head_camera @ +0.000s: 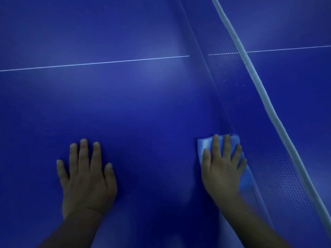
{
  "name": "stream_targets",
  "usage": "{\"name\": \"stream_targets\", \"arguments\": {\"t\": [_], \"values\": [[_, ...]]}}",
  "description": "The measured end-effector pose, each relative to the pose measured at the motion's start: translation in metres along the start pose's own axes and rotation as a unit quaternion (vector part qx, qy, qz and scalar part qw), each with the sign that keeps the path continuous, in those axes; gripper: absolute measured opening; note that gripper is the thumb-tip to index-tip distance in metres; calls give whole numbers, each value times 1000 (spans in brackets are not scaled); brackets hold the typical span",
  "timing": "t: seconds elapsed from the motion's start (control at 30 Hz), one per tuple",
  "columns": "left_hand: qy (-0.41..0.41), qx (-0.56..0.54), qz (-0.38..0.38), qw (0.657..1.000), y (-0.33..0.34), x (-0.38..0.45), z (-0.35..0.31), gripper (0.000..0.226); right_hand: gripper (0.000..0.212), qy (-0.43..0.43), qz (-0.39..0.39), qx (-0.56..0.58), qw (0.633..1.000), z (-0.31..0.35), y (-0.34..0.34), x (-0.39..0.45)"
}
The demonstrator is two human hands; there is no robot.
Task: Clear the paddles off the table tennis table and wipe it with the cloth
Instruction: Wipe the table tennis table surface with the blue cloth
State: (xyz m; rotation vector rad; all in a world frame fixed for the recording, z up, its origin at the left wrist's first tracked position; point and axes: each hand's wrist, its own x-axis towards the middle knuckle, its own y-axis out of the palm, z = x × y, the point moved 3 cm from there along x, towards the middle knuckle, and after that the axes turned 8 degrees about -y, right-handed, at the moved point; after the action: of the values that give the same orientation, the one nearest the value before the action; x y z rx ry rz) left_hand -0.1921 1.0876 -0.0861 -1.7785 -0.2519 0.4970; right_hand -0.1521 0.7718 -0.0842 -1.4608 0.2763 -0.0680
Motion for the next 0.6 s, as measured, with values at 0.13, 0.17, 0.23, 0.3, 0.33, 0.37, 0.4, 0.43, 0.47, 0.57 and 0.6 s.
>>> {"name": "stream_targets", "arguments": {"t": [0.13, 0.17, 0.23, 0.3, 0.33, 0.37, 0.4, 0.43, 0.47, 0.57, 0.6], "values": [[-3, -9, 11, 1000, -4, 0, -2, 77, 62, 0, 5, 15, 1000, 33, -3, 59], [-3, -13, 11, 1000, -4, 0, -3, 77, 61, -7, -4, 33, 999, 49, -4, 84], [-2, -19, 12, 1000, -3, -1, -2, 77, 60, -20, -11, 56, 998, 82, -3, 118], [1, -22, 11, 1000, -2, -2, -2, 77, 60, -47, -6, 55, 997, 95, -1, 119], [4, -21, 11, 1000, -1, -2, -2, 77, 60, -54, -6, 51, 997, 86, 0, 107], [5, -23, 11, 1000, -1, -3, -2, 76, 59, -49, -7, 45, 998, 68, 2, 86], [5, -26, 9, 1000, -1, -3, -1, 76, 59, -30, -15, 38, 999, 44, 4, 58], [7, -28, 7, 1000, -1, -4, -2, 76, 58, -1, -24, 34, 999, 16, 6, 23], [10, -28, 4, 1000, -1, -5, -2, 75, 59, 34, -25, 31, 999, -10, 8, -14], [19, -22, -8, 1000, 0, -5, 0, 70, 60, 132, -6, 32, 991, -51, 15, -91], [22, -17, -8, 1000, 0, -5, 1, 68, 60, 160, 2, 34, 987, -51, 16, -93]]}}
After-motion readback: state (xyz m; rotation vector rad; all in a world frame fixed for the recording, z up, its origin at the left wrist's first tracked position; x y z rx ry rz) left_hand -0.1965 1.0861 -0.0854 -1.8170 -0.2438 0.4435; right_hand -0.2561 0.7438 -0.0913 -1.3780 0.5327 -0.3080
